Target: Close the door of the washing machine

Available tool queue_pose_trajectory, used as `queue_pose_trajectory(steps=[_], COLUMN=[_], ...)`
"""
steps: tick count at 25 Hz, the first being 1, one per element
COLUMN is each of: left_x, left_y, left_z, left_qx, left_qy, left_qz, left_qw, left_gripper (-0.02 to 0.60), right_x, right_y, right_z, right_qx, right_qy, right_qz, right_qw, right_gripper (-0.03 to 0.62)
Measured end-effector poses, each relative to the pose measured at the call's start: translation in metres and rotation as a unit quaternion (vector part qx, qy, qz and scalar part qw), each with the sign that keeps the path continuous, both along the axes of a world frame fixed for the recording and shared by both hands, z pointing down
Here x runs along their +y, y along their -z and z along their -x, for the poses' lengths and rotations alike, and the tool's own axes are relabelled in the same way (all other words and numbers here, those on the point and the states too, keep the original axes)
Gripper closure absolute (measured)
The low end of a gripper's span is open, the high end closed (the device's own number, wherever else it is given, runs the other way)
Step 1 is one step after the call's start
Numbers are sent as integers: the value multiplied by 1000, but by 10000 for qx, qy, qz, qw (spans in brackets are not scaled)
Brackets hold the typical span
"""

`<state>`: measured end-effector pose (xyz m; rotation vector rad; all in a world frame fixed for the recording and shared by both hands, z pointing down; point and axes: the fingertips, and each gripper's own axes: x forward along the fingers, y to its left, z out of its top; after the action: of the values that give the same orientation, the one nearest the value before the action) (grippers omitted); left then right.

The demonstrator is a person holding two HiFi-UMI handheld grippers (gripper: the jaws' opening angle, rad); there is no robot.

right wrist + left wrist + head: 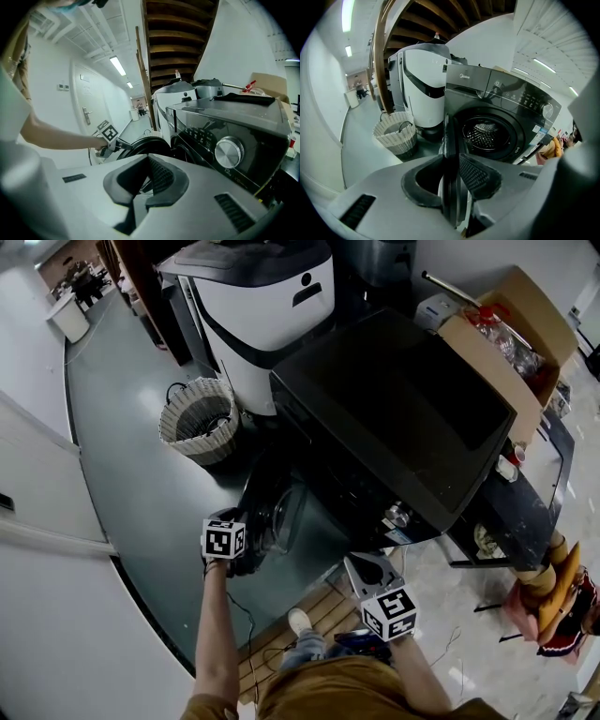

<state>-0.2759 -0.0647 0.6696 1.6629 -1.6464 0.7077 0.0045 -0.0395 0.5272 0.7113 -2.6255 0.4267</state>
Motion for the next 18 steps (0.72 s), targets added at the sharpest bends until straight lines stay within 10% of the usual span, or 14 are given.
queue_pose_trajectory(steps=[18], left_x=[-4], left_y=[2], left_z=[-55], left_qx=[434], left_qy=[85], left_qz=[-203], left_qw=[9988], left_gripper=[463], right_x=[-4], right_y=[3], right_z=[-19], right_qx=[-17], right_qy=[-265], right_qz=[-22], right_qw=[9996], right_gripper=[582])
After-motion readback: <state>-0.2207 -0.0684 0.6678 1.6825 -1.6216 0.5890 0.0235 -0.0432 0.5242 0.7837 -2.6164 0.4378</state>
